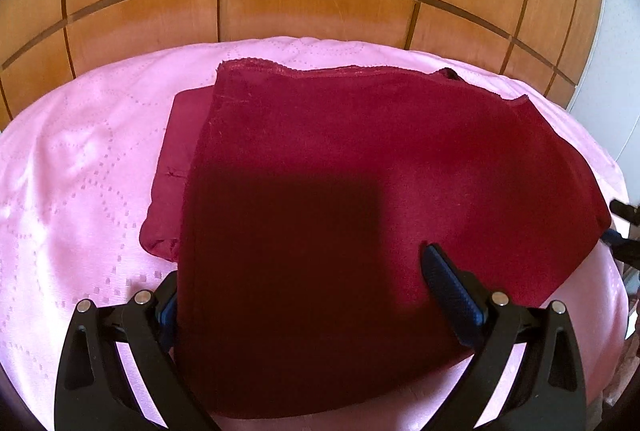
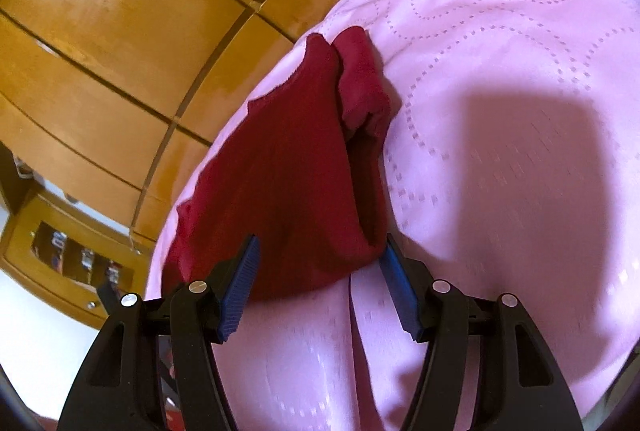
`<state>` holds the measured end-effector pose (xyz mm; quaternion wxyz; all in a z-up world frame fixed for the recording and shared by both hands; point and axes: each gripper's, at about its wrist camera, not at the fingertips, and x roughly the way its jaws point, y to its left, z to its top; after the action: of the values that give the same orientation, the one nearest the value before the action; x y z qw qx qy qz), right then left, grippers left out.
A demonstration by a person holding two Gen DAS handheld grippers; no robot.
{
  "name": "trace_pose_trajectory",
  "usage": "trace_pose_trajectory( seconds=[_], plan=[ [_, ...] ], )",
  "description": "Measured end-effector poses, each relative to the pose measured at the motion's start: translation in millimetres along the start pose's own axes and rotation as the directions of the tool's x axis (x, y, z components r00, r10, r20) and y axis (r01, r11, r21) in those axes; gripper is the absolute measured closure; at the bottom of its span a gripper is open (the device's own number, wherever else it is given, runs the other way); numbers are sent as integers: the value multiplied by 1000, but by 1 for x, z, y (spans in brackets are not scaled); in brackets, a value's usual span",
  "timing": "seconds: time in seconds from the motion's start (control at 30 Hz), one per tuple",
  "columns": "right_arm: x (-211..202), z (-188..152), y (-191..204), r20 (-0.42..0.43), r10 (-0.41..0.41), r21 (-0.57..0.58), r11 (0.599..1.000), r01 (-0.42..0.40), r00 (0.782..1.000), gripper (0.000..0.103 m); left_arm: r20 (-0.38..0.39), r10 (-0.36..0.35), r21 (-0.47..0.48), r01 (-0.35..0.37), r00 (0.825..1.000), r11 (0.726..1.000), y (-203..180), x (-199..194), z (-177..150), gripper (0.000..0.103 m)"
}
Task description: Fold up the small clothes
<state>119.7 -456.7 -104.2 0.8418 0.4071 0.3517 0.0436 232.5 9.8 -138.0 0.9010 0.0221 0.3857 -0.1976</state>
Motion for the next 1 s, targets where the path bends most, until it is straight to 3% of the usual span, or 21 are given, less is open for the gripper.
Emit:
trace_pose_trajectory(
  seconds=[0.17, 0.37, 0.57, 0.8, 1.0],
  plan=[
    [18, 16, 9, 12, 34, 2, 999, -34, 999, 10, 0, -2, -2, 2, 1000, 1000, 0, 1, 0, 2],
    [34, 28, 16, 67, 38, -33, 999, -36, 997, 9, 8, 1, -2, -1, 1000, 1000, -1, 0, -2, 2],
    [35, 36, 8, 113, 116, -6, 993, -116, 987, 9, 15, -4, -6, 4, 1000, 1000, -1, 0, -3, 2],
    [34, 40, 2, 104, 181, 0, 983, -182, 978, 6, 17, -6, -7, 6, 1000, 1000, -1, -1, -4, 2],
    [35, 47, -6, 159, 301, 59, 948, -314, 940, 7, 18, -7, -10, 7, 1000, 1000, -1, -1, -4, 2]
  ],
)
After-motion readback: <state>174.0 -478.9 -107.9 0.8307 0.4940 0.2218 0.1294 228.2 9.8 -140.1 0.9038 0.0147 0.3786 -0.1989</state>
